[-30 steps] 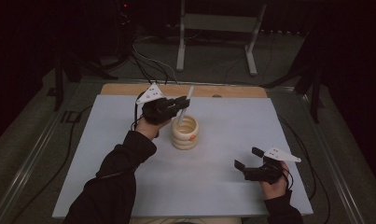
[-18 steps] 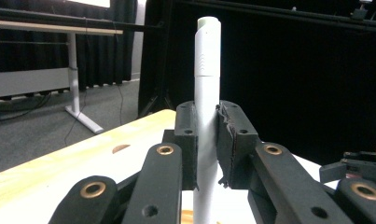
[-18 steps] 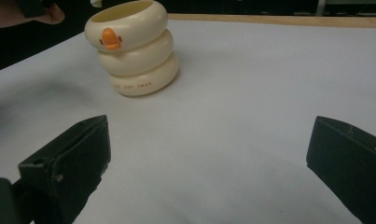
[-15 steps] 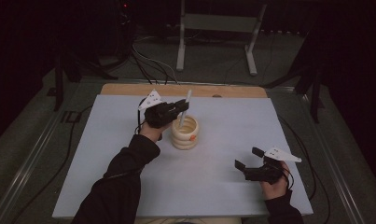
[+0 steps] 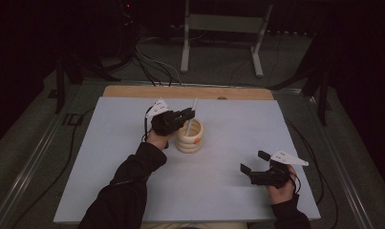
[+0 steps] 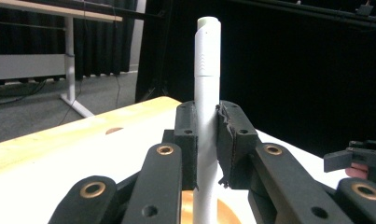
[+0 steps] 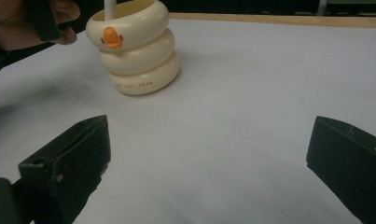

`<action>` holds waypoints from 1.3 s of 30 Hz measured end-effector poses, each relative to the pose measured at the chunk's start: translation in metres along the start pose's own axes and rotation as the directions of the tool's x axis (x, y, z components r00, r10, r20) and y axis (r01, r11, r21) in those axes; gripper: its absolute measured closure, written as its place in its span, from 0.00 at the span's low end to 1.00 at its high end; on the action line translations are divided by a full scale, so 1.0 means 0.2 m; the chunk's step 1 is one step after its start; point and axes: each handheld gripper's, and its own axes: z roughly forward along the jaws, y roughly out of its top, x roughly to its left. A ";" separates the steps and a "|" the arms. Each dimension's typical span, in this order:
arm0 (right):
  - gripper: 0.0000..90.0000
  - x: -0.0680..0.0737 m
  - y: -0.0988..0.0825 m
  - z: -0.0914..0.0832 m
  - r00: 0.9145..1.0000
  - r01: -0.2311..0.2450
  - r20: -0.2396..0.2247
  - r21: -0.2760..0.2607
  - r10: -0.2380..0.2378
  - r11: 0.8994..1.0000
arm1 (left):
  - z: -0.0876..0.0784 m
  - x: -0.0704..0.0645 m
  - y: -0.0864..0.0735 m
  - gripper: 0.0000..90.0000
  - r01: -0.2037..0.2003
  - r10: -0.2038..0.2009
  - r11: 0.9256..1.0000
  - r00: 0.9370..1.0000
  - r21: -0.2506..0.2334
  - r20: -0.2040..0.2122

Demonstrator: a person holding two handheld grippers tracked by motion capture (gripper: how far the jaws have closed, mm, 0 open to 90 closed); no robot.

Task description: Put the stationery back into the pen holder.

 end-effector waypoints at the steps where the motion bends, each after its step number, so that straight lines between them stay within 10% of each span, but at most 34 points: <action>1: 0.00 0.00 0.00 0.00 1.000 -0.001 0.001 -0.001 0.001 1.000 | 0.00 0.00 -0.01 0.88 0.001 -0.001 1.000 1.000 0.001 0.002; 20: 0.00 0.00 0.00 0.00 1.000 0.003 0.000 0.000 -0.003 1.000 | 0.02 -0.04 -0.04 0.85 0.047 -0.033 0.989 0.994 0.138 -0.106; 30: 0.00 0.00 0.00 -0.01 1.000 0.004 -0.001 -0.003 -0.004 1.000 | 0.00 -0.07 0.04 0.33 0.076 -0.036 0.978 0.978 0.193 -0.204; 39: 0.00 0.00 0.00 -0.01 1.000 0.005 -0.001 -0.004 -0.005 1.000 | -0.04 -0.08 0.11 0.17 0.093 -0.042 0.968 0.976 0.234 -0.214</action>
